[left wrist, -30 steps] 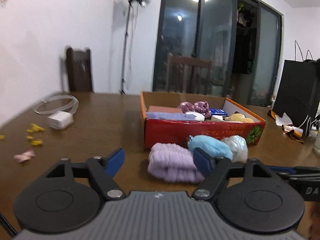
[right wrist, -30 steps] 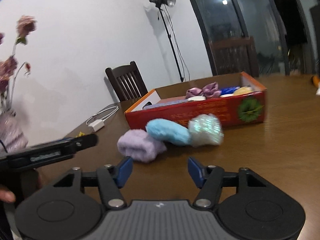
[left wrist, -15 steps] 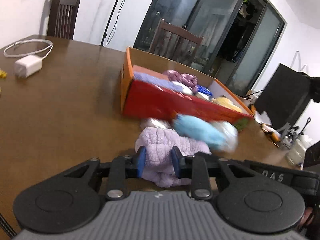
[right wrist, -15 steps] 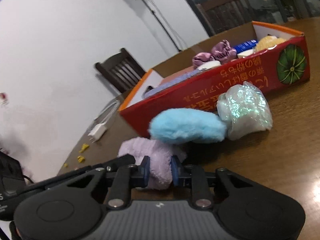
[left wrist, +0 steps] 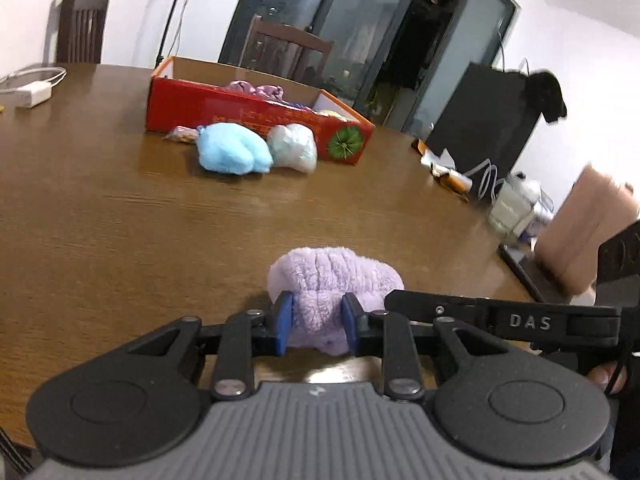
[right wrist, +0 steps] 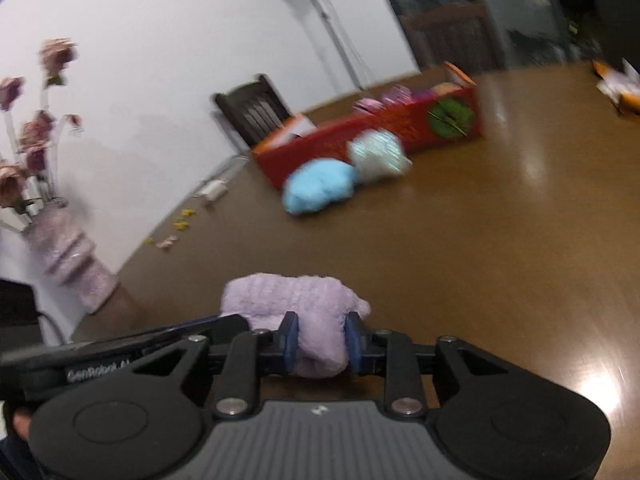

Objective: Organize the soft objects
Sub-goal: 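Carry the towel roll over the red box and lower it inside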

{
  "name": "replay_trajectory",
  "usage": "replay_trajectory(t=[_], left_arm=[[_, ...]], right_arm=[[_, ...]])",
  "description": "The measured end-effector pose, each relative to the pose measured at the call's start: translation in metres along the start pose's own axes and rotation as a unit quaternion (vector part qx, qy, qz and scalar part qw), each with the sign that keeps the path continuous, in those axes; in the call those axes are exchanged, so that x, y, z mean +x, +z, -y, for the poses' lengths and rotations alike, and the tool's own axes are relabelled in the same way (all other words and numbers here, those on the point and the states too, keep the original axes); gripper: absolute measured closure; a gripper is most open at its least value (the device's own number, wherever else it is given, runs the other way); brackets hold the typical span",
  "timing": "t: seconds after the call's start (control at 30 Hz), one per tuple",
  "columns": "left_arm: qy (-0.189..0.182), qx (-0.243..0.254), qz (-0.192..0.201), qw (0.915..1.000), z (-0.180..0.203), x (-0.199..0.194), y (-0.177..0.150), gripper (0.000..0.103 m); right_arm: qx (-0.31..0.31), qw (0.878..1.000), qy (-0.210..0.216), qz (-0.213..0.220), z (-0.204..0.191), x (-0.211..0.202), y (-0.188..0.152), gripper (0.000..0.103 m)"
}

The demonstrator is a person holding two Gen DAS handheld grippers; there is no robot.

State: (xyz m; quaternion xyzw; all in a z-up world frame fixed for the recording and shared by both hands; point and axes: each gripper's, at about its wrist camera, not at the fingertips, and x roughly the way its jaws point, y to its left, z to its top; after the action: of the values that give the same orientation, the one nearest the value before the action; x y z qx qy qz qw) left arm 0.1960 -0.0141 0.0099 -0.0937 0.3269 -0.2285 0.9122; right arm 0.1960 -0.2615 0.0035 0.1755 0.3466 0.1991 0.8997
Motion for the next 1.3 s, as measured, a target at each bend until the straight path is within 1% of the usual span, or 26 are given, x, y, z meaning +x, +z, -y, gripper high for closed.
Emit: replay_trajectory(t=[0.07,0.13,0.2,0.27,0.3,0.33,0.37,0.4,0.47,0.5,0.57,0.6,0.63,0.67,0.73,0.77,0.8,0.87,0.93,1.0,1.1,1.13,1.2,1.23,1.3], left_arm=[[0.000,0.004,0.005,1.0000,0.002,-0.003,0.000,0.075],[0.004,0.001,0.004,1.0000,-0.001,-0.004,0.001,0.076],[0.007,-0.003,0.001,1.0000,-0.002,-0.004,0.001,0.076],[0.012,-0.005,-0.001,0.9999,0.000,-0.001,0.000,0.075],[0.012,-0.005,0.000,0.9999,0.000,-0.002,0.000,0.073],[0.009,-0.004,0.001,1.0000,0.000,-0.003,0.002,0.064],[0.004,-0.002,0.005,1.0000,0.000,-0.005,0.004,0.059],[-0.001,-0.003,0.013,0.9999,-0.002,-0.007,0.006,0.051],[-0.008,-0.013,0.016,0.9998,-0.007,-0.007,0.009,0.050],[-0.006,-0.023,0.008,0.9997,-0.011,-0.003,0.011,0.050],[0.010,-0.033,-0.013,0.9993,-0.017,0.009,0.011,0.055],[0.009,-0.033,-0.017,0.9992,-0.018,0.012,0.011,0.060],[-0.002,-0.036,-0.018,0.9992,-0.020,0.014,0.010,0.069],[-0.013,-0.038,-0.019,0.9990,-0.020,0.014,0.010,0.073],[-0.016,-0.037,-0.017,0.9990,-0.020,0.016,0.011,0.075],[-0.016,-0.046,-0.021,0.9986,-0.022,0.018,0.012,0.076],[-0.020,-0.059,-0.024,0.9978,-0.024,0.019,0.015,0.078],[-0.028,-0.063,-0.019,0.9974,-0.024,0.019,0.025,0.079],[-0.036,-0.052,0.006,0.9980,-0.021,0.019,0.045,0.080],[-0.047,-0.031,0.041,0.9976,-0.019,0.020,0.074,0.080],[-0.047,0.004,0.092,0.9946,-0.017,0.035,0.129,0.080],[-0.045,0.009,0.103,0.9936,-0.018,0.042,0.145,0.080],[-0.038,0.017,0.114,0.9926,-0.021,0.060,0.178,0.080],[-0.036,0.016,0.118,0.9922,-0.026,0.072,0.197,0.080],[-0.033,0.003,0.114,0.9929,-0.039,0.095,0.225,0.080]], right_arm=[[0.014,1.000,-0.003,0.009,0.006,-0.003,-0.003,0.070],[0.032,0.999,-0.002,0.031,0.009,-0.009,-0.001,0.051],[0.039,0.998,-0.001,0.058,0.008,-0.012,0.003,0.048],[0.034,0.997,-0.004,0.066,0.007,-0.007,0.006,0.050],[0.032,0.998,-0.012,0.061,0.007,-0.001,0.006,0.052],[0.025,0.998,-0.022,0.052,0.005,0.005,0.006,0.063],[0.014,0.998,-0.027,0.045,0.001,0.009,0.003,0.068],[-0.002,0.999,-0.033,0.040,-0.003,0.014,0.000,0.071],[-0.026,0.998,-0.041,0.044,-0.009,0.017,-0.005,0.073],[-0.035,0.997,-0.044,0.046,-0.011,0.016,-0.005,0.073],[-0.036,0.997,-0.043,0.043,-0.010,0.017,-0.003,0.073],[-0.033,0.998,-0.041,0.042,-0.009,0.017,-0.003,0.073],[-0.031,0.998,-0.040,0.041,-0.008,0.017,-0.003,0.073],[-0.031,0.998,-0.040,0.040,-0.008,0.017,-0.003,0.073],[-0.031,0.998,-0.039,0.039,-0.007,0.018,-0.005,0.074],[-0.030,0.998,-0.035,0.039,-0.006,0.018,-0.005,0.077],[-0.028,0.998,-0.026,0.041,-0.005,0.018,-0.005,0.083],[-0.022,0.998,-0.010,0.051,-0.002,0.018,-0.002,0.085],[-0.024,0.998,0.002,0.054,-0.001,0.020,0.011,0.086],[-0.034,0.997,0.015,0.073,-0.003,0.022,0.036,0.086],[-0.063,0.991,0.023,0.113,-0.008,0.028,0.087,0.086],[-0.078,0.989,0.022,0.125,-0.010,0.033,0.107,0.086],[-0.091,0.986,0.023,0.140,-0.008,0.049,0.149,0.086],[-0.088,0.986,0.025,0.140,-0.005,0.060,0.167,0.086],[-0.071,0.988,0.034,0.136,0.004,0.083,0.202,0.086]])
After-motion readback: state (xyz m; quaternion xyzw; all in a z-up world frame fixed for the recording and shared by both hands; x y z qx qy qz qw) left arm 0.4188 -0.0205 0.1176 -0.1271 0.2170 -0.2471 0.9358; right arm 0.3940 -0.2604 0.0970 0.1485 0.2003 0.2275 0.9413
